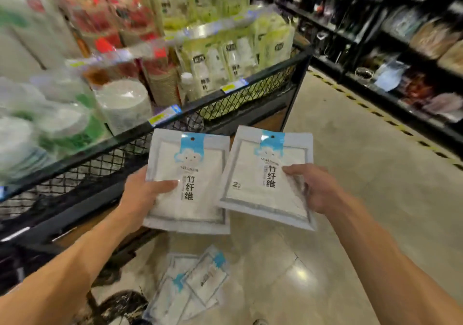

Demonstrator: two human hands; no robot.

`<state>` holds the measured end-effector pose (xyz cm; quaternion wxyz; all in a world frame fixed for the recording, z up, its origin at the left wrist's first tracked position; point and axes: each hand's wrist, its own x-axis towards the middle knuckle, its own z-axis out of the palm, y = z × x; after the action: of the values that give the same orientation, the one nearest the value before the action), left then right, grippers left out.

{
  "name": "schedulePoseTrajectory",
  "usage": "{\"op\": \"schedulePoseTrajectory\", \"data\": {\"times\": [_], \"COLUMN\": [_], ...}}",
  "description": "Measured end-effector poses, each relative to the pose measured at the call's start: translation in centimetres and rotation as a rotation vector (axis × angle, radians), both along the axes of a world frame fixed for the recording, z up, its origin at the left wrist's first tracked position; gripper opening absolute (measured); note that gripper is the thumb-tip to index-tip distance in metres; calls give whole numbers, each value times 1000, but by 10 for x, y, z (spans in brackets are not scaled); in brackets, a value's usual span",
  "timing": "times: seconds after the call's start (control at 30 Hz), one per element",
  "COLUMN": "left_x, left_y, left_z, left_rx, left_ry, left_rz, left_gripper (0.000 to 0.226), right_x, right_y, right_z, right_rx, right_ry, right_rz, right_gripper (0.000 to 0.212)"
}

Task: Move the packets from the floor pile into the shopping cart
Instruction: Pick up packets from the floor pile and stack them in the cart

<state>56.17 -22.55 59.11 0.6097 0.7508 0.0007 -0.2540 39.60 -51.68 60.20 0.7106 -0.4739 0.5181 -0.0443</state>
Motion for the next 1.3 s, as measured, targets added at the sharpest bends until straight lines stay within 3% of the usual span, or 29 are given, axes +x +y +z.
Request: {"op": "schedulePoseTrajectory", "data": {"times": [0.17, 0.23, 0.43, 0.57, 0.67, 0.9, 1.17, 1.3], "left_x": [-12, -18, -52, -79, -101, -160, -231, -261], "left_y": [29, 46, 120, 194, 256, 373, 503, 560], "left_z": [122, 161, 240, 266, 277, 277, 270, 264], "left_rx": [-45, -64, -128, -146, -140, -142, -164, -158], "left_ry": [-50, -79, -143, -170, -192, -183, -144, -128], "left_rz": [68, 110, 333, 507, 580, 689, 801, 870], "left_gripper": [33, 33, 33, 35, 52, 37, 41, 42], "right_x": [12, 21, 51, 75, 79, 51, 22, 20], "right_y": [17, 28, 87, 147, 198, 310, 450, 517], "right_z": [142, 187, 269, 285, 289, 296, 310, 294], "right_rx": [-97, -163, -224, -245, -194, -264, -258, -257], "right_ry": [-101, -113, -166, -207, -245, -301, -355, -366], "right_rz": [149, 220, 437, 603, 723, 806, 866, 957], "right_gripper": [11, 19, 26, 18, 24, 37, 26, 30]}}
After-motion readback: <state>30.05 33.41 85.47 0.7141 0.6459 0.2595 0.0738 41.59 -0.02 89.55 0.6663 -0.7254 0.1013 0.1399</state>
